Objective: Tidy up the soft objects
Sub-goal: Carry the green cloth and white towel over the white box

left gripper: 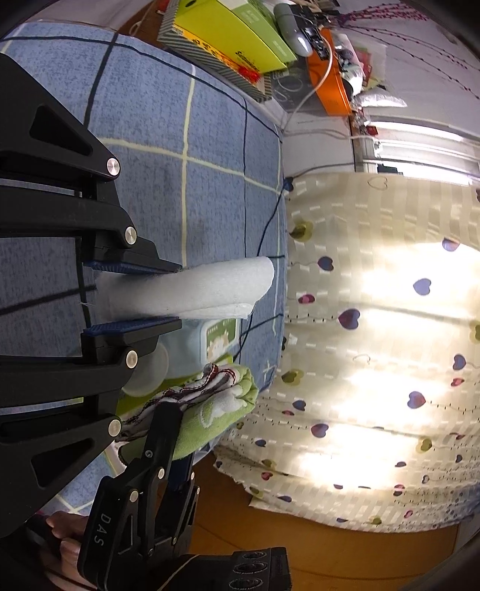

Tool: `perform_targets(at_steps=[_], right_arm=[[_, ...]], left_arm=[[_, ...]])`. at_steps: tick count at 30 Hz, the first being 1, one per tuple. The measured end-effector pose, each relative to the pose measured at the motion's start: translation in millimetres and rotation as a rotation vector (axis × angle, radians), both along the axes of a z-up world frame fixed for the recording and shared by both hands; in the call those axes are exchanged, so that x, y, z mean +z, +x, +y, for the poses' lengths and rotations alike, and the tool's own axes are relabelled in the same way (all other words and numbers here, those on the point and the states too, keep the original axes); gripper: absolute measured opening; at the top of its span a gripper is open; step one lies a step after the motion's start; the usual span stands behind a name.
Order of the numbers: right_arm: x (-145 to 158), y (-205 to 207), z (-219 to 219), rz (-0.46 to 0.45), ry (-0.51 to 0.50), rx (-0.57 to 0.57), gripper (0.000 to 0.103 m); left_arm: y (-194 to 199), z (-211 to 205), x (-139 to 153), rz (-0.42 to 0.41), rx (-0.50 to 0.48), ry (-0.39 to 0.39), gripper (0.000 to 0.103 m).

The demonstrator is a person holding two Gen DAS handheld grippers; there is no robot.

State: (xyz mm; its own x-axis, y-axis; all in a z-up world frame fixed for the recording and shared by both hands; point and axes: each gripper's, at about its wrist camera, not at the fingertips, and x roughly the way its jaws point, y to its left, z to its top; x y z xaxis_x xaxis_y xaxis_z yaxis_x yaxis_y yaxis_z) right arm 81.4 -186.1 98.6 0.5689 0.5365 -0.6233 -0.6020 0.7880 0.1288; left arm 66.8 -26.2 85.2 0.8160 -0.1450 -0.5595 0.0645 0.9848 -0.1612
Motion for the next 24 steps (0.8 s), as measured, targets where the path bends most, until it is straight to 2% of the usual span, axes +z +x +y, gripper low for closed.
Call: perform_targets(at_steps=[14,24], right_arm=[[6.3,-7.2,-45.5,-0.021,0.022,-0.081,0.03],[4.1,-5.8,-102.5,-0.023,0.04,-0.211,0.03]], left_arm=[[2.7,-39.5,6.1,-0.01,-0.075,0.005,0.022],[14.4,-81.0,6.0,-0.003,-0.17,-0.005,0.022]])
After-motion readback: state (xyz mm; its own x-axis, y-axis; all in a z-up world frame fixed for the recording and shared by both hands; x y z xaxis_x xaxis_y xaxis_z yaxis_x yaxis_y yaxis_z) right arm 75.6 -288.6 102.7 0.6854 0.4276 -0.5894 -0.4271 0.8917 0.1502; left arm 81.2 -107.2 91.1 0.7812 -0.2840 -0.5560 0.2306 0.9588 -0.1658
